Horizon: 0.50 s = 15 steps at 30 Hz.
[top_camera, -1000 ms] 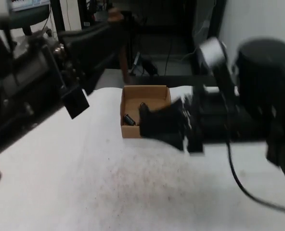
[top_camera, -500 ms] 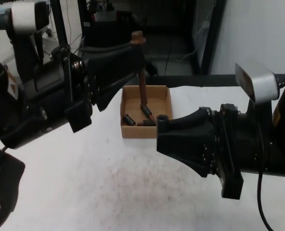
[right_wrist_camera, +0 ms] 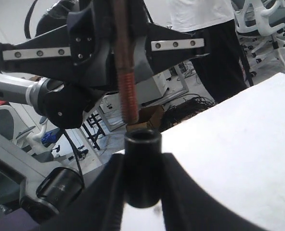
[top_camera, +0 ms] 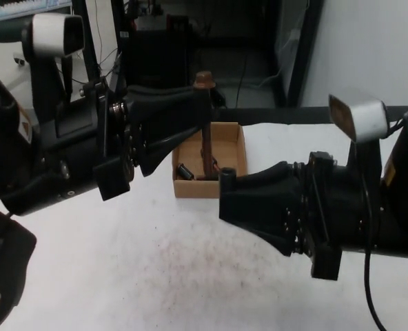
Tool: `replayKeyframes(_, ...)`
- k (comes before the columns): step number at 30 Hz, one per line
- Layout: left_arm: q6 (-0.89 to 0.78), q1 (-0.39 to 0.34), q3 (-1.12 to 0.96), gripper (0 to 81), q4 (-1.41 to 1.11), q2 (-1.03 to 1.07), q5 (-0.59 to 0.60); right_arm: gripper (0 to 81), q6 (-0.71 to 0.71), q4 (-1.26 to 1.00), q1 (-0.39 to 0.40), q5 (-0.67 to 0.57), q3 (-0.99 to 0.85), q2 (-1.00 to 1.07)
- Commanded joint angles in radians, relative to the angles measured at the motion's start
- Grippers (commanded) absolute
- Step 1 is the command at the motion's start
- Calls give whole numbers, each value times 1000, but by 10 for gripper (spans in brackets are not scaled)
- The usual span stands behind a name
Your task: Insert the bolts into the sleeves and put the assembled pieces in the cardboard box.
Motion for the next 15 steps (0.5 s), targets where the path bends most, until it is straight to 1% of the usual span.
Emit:
replayKeyframes(1,-1,1,-5,3,-9,-2,2,8,-43,63,41,25,-2,-1)
replayKeyframes(5,-1,1,-5,3,-9,-2,-15,8,-108,109,74,67,-2,-1)
replayKeyframes(15,-1,-9,-5,3,-9,-2,1,8,-98,107,78,105,-8,-1)
